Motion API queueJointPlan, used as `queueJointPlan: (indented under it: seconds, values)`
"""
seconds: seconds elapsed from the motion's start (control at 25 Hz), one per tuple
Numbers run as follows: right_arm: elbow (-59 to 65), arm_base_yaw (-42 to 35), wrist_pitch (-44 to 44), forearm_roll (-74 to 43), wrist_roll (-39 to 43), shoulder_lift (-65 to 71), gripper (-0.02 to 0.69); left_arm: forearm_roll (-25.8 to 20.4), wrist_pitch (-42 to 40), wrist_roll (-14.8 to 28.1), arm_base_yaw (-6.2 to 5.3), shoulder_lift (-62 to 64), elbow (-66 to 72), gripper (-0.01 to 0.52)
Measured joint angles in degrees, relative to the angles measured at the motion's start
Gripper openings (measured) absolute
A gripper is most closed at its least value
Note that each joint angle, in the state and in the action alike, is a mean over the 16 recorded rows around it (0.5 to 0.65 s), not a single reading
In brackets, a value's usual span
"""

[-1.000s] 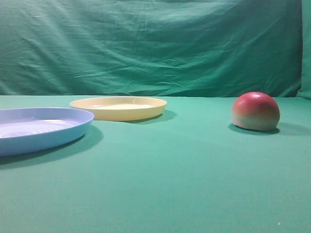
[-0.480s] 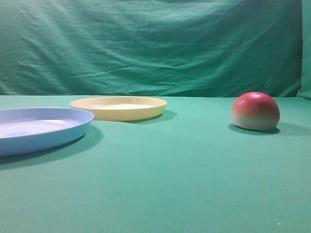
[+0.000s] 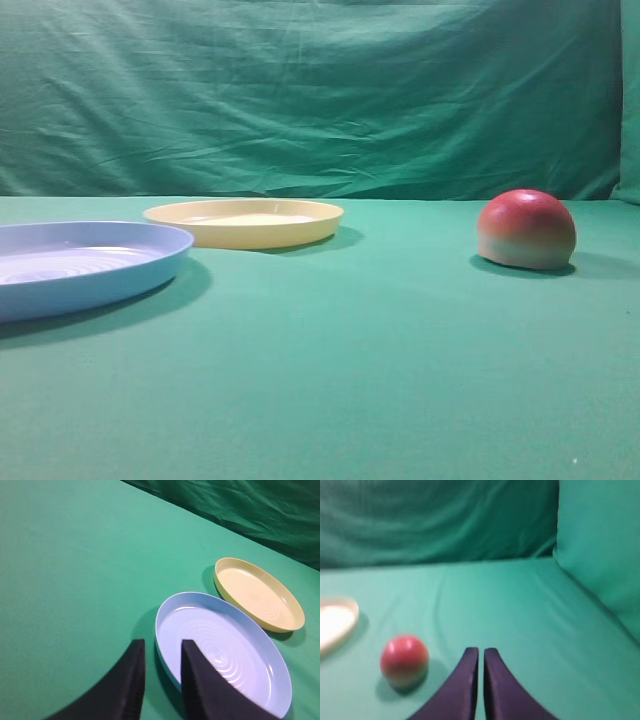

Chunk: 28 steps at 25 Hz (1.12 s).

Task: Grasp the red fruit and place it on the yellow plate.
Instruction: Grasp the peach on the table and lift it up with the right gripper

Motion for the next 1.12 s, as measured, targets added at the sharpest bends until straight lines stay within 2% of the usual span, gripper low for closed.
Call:
queueJointPlan:
  seconds: [0.24,0.44,0.6,0.84,1.12]
  values:
    - [-10.5,0.0,9.6,2.8,-5.5,9.0,0.0,0.0,0.0,0.0,0.0,0.0,0.0,0.157]
    - [-19.6,0.0,20.6,3.1,-10.7,21.1,0.0,0.0,0.0,0.0,0.0,0.0,0.0,0.157]
    - [-24.6,0.0,25.9,4.0,-13.7,31.6,0.0,0.0,0.0,0.0,0.0,0.0,0.0,0.157]
    - [-30.0,1.2,27.9,6.1,-15.6,45.6,0.0,0.0,0.0,0.0,0.0,0.0,0.0,0.157]
    - [-36.2,7.0,25.4,6.0,-17.1,59.9,0.0,0.0,0.0,0.0,0.0,0.0,0.0,0.157]
